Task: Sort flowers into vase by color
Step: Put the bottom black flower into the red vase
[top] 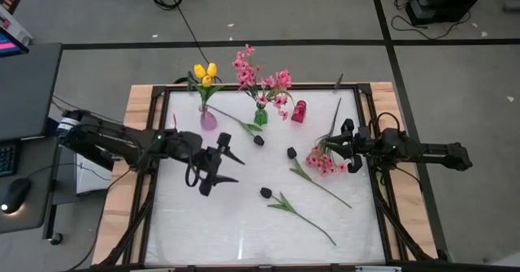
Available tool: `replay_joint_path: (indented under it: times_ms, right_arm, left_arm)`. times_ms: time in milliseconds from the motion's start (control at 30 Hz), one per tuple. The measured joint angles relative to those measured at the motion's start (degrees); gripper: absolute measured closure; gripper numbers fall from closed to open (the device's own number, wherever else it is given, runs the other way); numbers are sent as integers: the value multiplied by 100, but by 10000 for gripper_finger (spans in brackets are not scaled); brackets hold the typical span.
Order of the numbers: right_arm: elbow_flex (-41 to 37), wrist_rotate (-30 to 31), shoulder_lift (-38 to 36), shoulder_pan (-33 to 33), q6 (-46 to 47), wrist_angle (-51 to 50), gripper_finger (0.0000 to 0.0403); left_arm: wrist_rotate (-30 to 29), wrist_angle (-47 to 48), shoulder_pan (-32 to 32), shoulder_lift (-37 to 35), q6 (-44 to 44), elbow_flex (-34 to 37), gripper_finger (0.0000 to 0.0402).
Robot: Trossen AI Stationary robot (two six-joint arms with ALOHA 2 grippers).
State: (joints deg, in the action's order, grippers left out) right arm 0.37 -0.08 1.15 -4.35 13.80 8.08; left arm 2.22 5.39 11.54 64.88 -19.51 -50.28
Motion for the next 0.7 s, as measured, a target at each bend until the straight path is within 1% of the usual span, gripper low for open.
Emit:
replay_joint_path:
  times_ms: [300,400,500,600,700]
  right_arm:
    - [0,0,0,0,0,0,292]
    - [1,-2,0,1,-2,-1,292]
    - [1,-2,2,-1,0,-2,292]
    - [1,-2,2,1,0,-2,292]
    - [1,-2,2,0,-1,-1,292]
  left_arm:
    - [0,-2,235,6,310,0,136]
    - [-13,-75,235,161,510,-1,136]
    - [-127,-339,186,430,785,-4,136]
    - [-197,-574,107,840,1282,-13,136]
    - [-214,-557,17,1316,1602,-296,136]
